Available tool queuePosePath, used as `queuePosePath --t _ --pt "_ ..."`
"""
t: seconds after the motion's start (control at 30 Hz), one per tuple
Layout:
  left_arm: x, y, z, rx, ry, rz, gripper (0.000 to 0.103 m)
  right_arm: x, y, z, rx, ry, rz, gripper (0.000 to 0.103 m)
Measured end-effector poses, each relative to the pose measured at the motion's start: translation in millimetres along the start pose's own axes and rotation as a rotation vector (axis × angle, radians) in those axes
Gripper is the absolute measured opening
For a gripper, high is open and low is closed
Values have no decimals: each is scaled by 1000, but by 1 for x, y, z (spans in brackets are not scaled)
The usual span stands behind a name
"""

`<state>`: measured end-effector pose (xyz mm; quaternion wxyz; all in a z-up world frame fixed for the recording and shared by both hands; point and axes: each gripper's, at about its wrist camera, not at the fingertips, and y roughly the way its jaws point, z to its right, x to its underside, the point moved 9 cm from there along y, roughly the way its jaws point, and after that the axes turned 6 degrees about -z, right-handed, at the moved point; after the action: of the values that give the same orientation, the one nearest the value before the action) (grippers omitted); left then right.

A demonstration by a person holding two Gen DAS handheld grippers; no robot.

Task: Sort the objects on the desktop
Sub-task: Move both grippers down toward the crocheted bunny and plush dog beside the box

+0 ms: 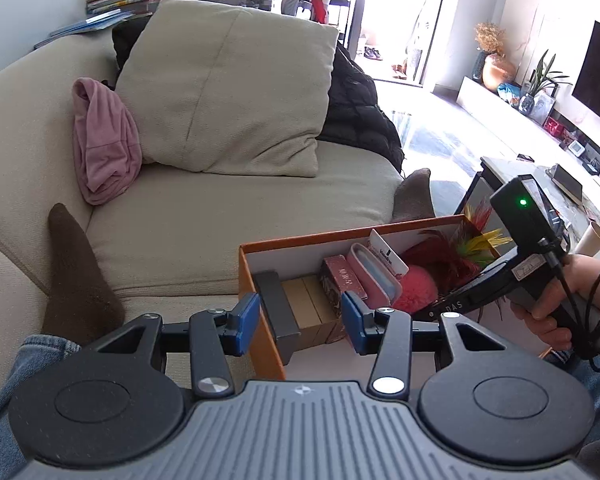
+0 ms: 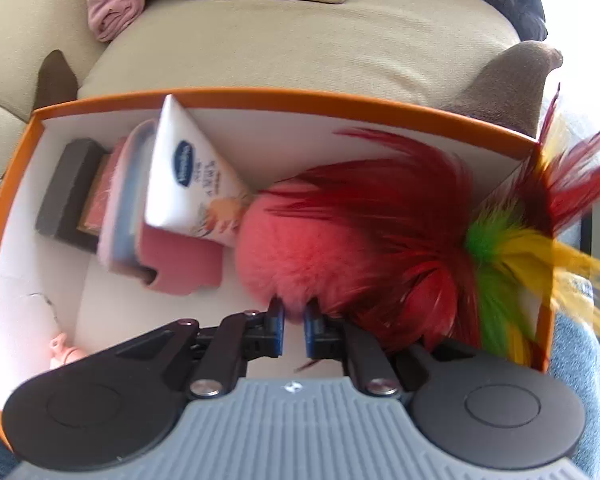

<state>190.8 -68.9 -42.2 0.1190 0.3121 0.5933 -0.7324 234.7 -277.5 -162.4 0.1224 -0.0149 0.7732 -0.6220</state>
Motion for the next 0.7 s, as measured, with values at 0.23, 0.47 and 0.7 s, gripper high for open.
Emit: queuePosePath --t 0.23,0.47,0.7 --pt "31 -49 -25 -58 -54 5 53 31 -73 -45 -74 -141 244 24" --pt "94 -76 -57 -193 -135 -114 53 84 -125 -112 -226 -279 381 31" --pt "152 -80 -66 -245 -239 -209 53 134 -85 -176 -291 -382 322 40"
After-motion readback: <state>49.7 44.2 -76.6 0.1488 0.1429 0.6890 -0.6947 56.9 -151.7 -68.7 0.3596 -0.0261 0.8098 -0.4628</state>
